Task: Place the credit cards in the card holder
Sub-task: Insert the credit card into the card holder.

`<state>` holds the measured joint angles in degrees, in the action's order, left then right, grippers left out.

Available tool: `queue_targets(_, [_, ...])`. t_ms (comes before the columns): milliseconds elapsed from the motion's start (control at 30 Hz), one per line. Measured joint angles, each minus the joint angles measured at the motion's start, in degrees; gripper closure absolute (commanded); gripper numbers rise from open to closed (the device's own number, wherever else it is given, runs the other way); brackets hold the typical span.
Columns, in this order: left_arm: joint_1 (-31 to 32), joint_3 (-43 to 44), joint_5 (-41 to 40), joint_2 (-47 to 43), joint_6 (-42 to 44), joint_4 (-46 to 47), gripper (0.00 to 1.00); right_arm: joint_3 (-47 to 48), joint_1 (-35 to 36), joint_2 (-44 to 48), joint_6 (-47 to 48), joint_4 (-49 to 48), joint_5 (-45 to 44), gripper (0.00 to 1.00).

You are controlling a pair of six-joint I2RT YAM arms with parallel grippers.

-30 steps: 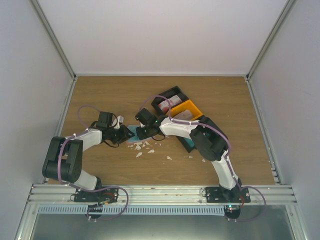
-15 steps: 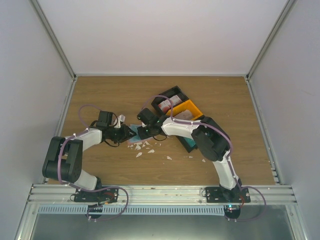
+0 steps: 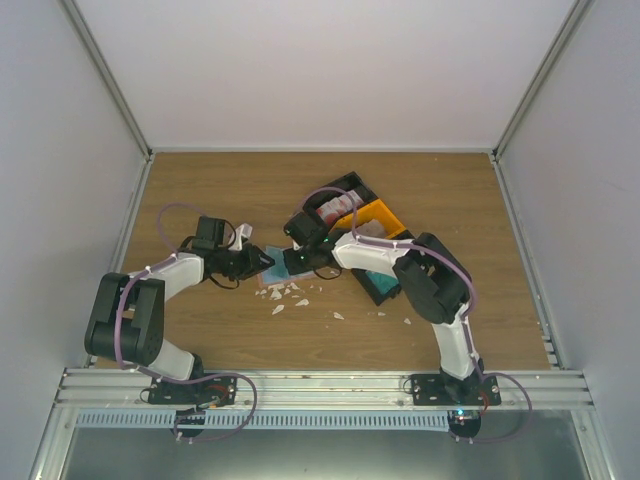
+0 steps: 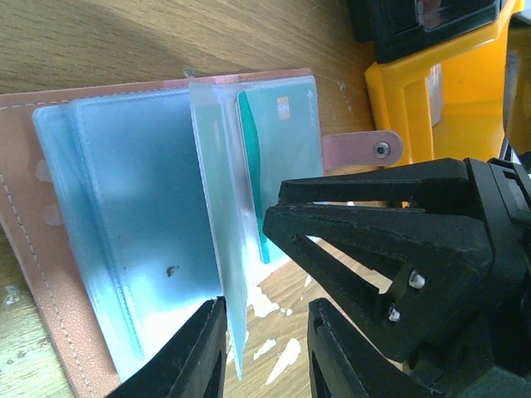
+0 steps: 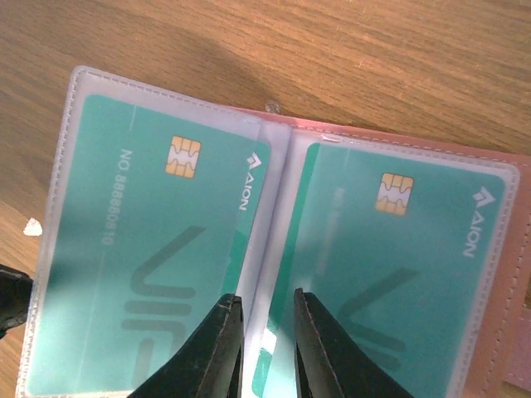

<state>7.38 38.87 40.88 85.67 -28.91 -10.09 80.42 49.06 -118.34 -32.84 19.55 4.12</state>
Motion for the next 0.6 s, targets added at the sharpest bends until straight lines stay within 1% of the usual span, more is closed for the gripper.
queue_targets(167, [0.2, 0.3, 0.4, 0.2, 0.0, 0.0, 0.68, -0.7, -0.3, 1.2, -0.3, -0.1, -0.4, 0.81])
queue_targets(367, [0.8, 0.7, 0.9, 1.2, 0.0, 0.2, 0.65, -2.1, -0.5, 3.0, -0.9, -0.5, -1.4, 0.79])
queue_targets(600, [3.4, 3.2, 2.2, 3.9, -0.7, 1.1, 0.58, -6.9, -1.5, 10.1, -2.8, -1.3, -5.6, 0.74])
